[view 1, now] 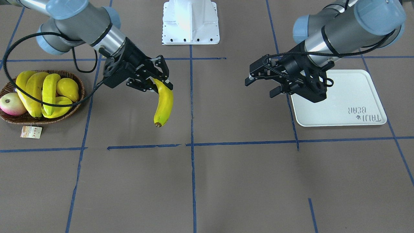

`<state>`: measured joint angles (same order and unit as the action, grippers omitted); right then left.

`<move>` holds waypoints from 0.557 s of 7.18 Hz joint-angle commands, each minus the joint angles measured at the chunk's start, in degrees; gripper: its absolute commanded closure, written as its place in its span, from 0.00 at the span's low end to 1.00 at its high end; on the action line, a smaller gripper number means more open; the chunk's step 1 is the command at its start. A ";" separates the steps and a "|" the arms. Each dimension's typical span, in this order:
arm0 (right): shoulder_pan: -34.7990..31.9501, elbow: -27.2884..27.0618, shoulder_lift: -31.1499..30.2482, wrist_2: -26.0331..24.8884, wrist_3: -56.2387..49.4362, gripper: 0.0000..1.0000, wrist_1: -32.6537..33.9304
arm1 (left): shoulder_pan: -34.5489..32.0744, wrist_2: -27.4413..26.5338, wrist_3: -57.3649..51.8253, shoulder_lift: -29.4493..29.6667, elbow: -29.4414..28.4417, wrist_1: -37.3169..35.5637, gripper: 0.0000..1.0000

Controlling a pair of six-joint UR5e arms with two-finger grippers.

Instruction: Transfer all bananas from basket to plate

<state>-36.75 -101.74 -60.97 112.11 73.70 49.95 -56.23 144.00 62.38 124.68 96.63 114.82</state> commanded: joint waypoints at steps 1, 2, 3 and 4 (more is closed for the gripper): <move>6.05 0.05 1.90 -6.09 2.65 0.97 -0.03 | 0.59 -1.08 3.18 5.11 -3.28 0.14 0.00; 7.90 0.23 4.08 -8.20 2.94 0.97 0.15 | 2.68 -3.70 4.84 6.61 -3.81 0.31 0.01; 8.79 0.32 5.32 -9.53 3.55 0.97 0.41 | 4.18 -5.55 6.16 7.41 -3.82 0.32 0.01; 8.80 0.32 5.60 -9.89 4.08 0.97 0.24 | 5.07 -5.66 6.26 7.50 -3.82 1.01 0.01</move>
<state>-28.57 -101.48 -56.25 103.29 77.07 50.22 -52.54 139.33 67.90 131.58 92.95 115.29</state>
